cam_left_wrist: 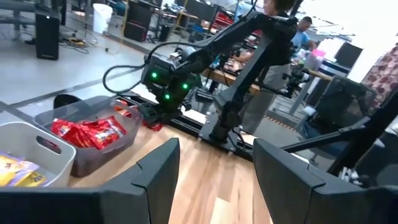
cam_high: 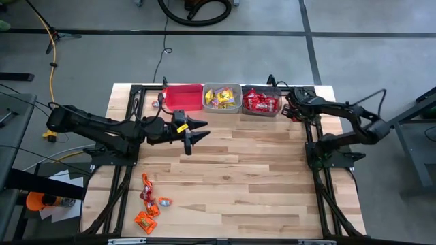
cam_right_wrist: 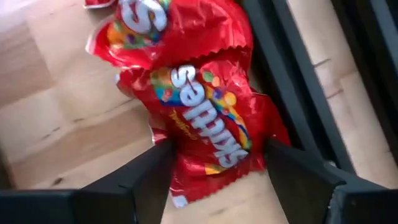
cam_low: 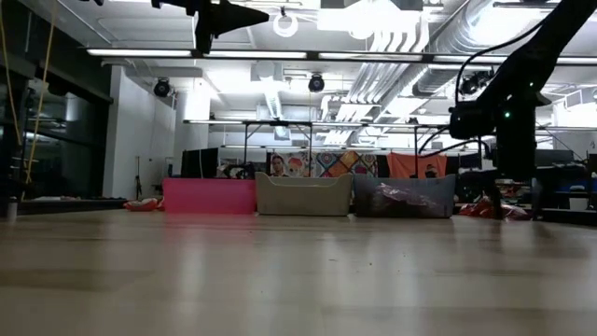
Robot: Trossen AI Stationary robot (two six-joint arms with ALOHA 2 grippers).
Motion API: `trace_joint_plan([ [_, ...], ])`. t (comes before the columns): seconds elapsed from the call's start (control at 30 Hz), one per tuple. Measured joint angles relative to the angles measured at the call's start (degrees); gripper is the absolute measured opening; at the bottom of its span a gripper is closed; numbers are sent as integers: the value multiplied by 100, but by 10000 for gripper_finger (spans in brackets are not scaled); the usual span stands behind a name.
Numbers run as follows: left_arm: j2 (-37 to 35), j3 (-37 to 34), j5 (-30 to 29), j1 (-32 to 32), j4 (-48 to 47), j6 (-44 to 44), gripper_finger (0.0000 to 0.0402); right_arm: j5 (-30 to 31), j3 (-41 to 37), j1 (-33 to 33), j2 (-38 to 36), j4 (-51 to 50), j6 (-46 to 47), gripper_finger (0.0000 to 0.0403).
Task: Sort candy
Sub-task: Put the red candy into the black bin
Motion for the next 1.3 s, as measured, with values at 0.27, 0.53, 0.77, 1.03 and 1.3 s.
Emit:
trace_joint_plan([
  [0.27,0,0,-195,0,2,0,190,134,-19,235,121,242,-441,105],
  [0.53,0,0,-367,64,4,-2,190,318,30,330,-1625,-503,-771,27],
  [0.77,0,0,-374,188,4,-6,190,-58,593,549,-3300,-150,-1536,7],
  [1.03,0,0,-376,262,4,8,190,-1777,858,1486,-3870,1225,-2155,3],
  [1.3,0,0,-361,264,5,8,190,-3022,860,3499,-3359,3259,-2525,3],
])
